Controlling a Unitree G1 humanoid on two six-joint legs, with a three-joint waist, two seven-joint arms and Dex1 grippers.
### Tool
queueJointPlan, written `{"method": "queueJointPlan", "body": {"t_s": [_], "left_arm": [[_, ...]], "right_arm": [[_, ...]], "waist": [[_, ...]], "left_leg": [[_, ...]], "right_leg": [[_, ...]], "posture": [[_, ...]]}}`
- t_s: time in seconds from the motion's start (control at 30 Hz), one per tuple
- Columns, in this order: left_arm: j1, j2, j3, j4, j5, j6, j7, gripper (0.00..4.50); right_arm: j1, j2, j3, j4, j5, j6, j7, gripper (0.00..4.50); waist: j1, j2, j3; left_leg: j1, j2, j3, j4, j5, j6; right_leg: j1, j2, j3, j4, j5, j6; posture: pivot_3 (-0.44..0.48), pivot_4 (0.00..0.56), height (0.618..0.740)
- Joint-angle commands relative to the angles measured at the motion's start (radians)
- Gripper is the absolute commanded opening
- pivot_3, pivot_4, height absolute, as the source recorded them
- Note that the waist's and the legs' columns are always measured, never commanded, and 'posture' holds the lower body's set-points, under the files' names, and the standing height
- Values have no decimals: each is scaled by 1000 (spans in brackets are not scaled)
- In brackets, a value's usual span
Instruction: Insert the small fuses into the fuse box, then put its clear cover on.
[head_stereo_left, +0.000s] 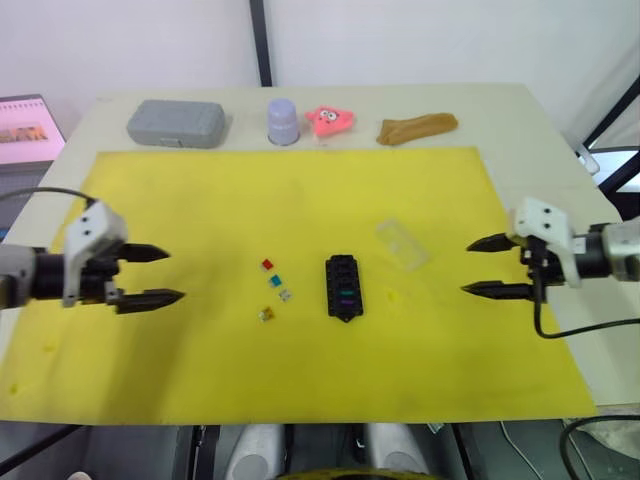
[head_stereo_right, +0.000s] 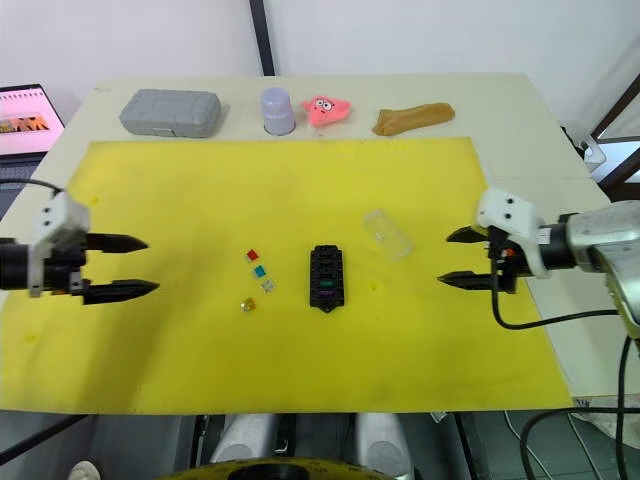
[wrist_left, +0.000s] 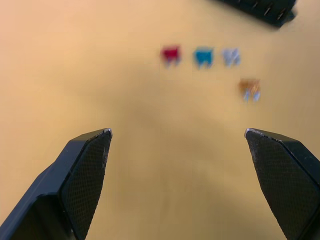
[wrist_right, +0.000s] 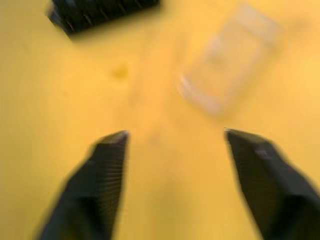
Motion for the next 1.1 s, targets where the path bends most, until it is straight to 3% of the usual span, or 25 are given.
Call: {"method": "queueJointPlan", "body": {"t_s": [0.03, 0.2, 0.47, 0.73, 1.1], "left_arm": [[48, 34, 101, 45, 16, -42, -15, 4500], [100, 42, 138, 63, 20, -56, -22, 4500], [31, 18, 64, 13, -6, -40, 4, 4500], [-37, -46, -117, -193, -176, 199, 18, 4500], [-156, -140, -300, -95, -253, 379, 18, 4500]], "right_arm": [[37, -43, -79, 45, -11, -56, 19, 4459], [58, -65, -97, 102, -34, -95, 17, 4459], [-42, -37, -38, 30, -9, -54, 6, 4459], [-251, 88, 120, -204, 89, 104, -6, 4459], [-407, 243, 265, -350, 138, 185, -50, 4459]], "waist": [[1, 0, 0], [0, 1, 0], [-1, 1, 1], [-2, 2, 1], [1, 2, 1]], "left_leg": [[0, 0, 0, 0, 0, 0], [0, 0, 1, 0, 0, 0], [-1, 1, 0, 0, 0, 0], [-2, 1, 0, 0, 0, 0], [-2, 0, 0, 1, 0, 0]], "right_leg": [[0, 0, 0, 0, 0, 0], [0, 0, 0, 0, 0, 0], [-1, 0, 0, 0, 0, 0], [-3, -1, 1, 1, 0, 0], [-2, 0, 0, 1, 0, 0]], "posture": [[0, 150, 740], [0, 150, 740], [0, 150, 740], [0, 150, 740], [0, 150, 740]]}}
